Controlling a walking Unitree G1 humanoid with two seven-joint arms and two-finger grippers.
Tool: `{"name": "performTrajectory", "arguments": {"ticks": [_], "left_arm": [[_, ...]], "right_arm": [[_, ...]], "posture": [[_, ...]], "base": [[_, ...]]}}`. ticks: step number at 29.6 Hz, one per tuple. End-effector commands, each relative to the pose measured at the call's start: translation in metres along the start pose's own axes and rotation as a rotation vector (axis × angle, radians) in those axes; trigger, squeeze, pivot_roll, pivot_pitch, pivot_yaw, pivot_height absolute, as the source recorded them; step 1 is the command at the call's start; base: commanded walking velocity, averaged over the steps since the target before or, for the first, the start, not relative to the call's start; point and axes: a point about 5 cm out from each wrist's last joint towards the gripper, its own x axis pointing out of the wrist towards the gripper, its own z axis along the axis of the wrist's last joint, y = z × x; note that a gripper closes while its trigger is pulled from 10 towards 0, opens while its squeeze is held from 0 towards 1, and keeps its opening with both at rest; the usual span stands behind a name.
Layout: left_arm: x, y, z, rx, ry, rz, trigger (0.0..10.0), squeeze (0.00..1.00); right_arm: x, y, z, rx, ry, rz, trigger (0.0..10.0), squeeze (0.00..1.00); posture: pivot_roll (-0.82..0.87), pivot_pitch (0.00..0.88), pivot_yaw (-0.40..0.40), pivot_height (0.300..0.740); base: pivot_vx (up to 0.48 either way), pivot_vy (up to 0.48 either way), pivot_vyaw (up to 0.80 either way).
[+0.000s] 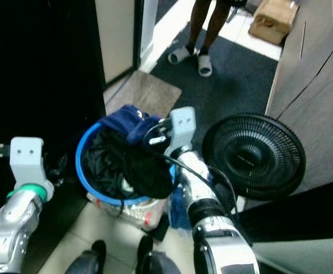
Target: Clothes washing
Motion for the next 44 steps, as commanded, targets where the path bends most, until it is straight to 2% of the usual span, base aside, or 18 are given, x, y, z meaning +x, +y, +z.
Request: {"name": "performTrajectory", "arguments": {"ticks": [1,4,5,6,7,8,9,15,18,23,24,25,26,29,30,35,41,44], "left_arm": [[-0.002,-0.008,-0.008,-0.016,0.024,-0.033,10.0,0.0],[0.0,-0.016,-0.005,-0.026,0.015,-0.062,10.0,0.0],[0.002,-0.025,-0.001,-0.036,0.0,-0.096,10.0,0.0],[0.002,-0.025,-0.001,-0.036,0.0,-0.096,10.0,0.0],[0.004,-0.031,0.002,-0.042,-0.01,-0.118,10.0,0.0],[0.004,-0.031,0.002,-0.042,-0.01,-0.118,10.0,0.0],[0.009,-0.034,0.01,-0.051,-0.037,-0.143,10.0,0.0],[0.016,-0.027,0.038,-0.086,-0.128,-0.146,10.0,0.0],[0.019,-0.025,0.045,-0.093,-0.154,-0.145,10.0,0.0],[0.023,-0.024,0.056,-0.094,-0.192,-0.147,10.0,0.0],[0.025,-0.024,0.059,-0.093,-0.201,-0.151,10.0,0.0],[0.025,-0.024,0.059,-0.093,-0.201,-0.151,10.0,0.0],[0.026,-0.024,0.059,-0.079,-0.209,-0.153,10.0,0.0],[0.025,-0.023,0.06,-0.063,-0.216,-0.151,10.0,0.0],[0.024,-0.021,0.06,-0.037,-0.222,-0.143,10.0,0.0],[0.026,-0.014,0.068,-0.003,-0.244,-0.12,10.0,0.0],[0.029,-0.017,0.077,-0.009,-0.285,-0.114,10.0,0.0],[0.029,-0.018,0.077,-0.015,-0.288,-0.114,10.0,0.0]], "right_arm": [[-0.007,-0.008,0.006,-0.056,-0.034,-0.04,10.0,0.0],[-0.009,-0.017,0.019,-0.103,-0.08,-0.097,10.0,0.0],[-0.014,-0.027,0.036,-0.193,-0.138,-0.157,10.0,0.0],[-0.014,-0.027,0.036,-0.193,-0.138,-0.157,10.0,0.0],[-0.018,-0.033,0.047,-0.253,-0.178,-0.198,10.0,0.0],[-0.018,-0.033,0.047,-0.253,-0.178,-0.198,10.0,0.0],[-0.029,-0.039,0.064,-0.267,-0.23,-0.248,10.0,0.0],[-0.05,-0.042,0.087,-0.199,-0.301,-0.311,10.0,0.0],[-0.052,-0.045,0.087,-0.177,-0.308,-0.329,10.0,0.0],[-0.054,-0.047,0.073,-0.157,-0.272,-0.35,10.0,0.0],[-0.055,-0.043,0.057,-0.166,-0.213,-0.351,10.0,0.0],[-0.055,-0.043,0.057,-0.166,-0.213,-0.351,10.0,0.0],[-0.06,-0.034,0.037,-0.171,-0.148,-0.34,10.0,0.0],[-0.066,-0.023,0.023,-0.174,-0.093,-0.325,10.0,0.0],[-0.073,-0.012,0.012,-0.159,-0.043,-0.312,10.0,0.0],[-0.067,-0.006,0.014,-0.131,-0.032,-0.303,10.0,0.0],[-0.052,-0.009,0.021,-0.106,-0.063,-0.302,10.0,0.0],[-0.051,-0.009,0.02,-0.095,-0.062,-0.299,10.0,0.0]], "posture": [[0.14,0.169,-0.011,0.74],[0.11,0.134,0.004,0.74],[0.09,0.096,0.02,0.74],[0.09,0.096,0.02,0.74],[0.09,0.096,0.02,0.74],[0.09,0.096,0.02,0.74],[0.06,0.043,0.045,0.74],[0.04,0.017,0.056,0.74],[0.04,0.007,0.06,0.74],[0.03,0.0,0.065,0.74],[0.03,0.0,0.067,0.74],[0.03,0.0,0.067,0.74],[0.03,0.0,0.066,0.74],[0.04,0.0,0.064,0.74],[0.04,0.0,0.061,0.74],[0.04,0.0,0.058,0.74],[0.05,0.0,0.048,0.74],[0.05,0.0,0.044,0.74]], "base": [[0.0,0.0,0.0],[0.0,0.0,0.0],[0.0,0.0,0.0],[0.0,0.0,0.0],[0.0,0.0,0.0],[0.0,0.0,0.0],[0.0,0.0,0.0],[0.0,0.0,0.0],[0.0,0.0,0.0],[0.0,0.0,0.0],[0.0,0.0,0.0],[0.0,0.0,0.0],[0.0,0.0,0.0],[0.0,0.0,0.0],[0.0,0.0,0.0],[0.0,0.0,0.0],[0.0,0.0,0.0],[0.0,0.0,0.0]]}}
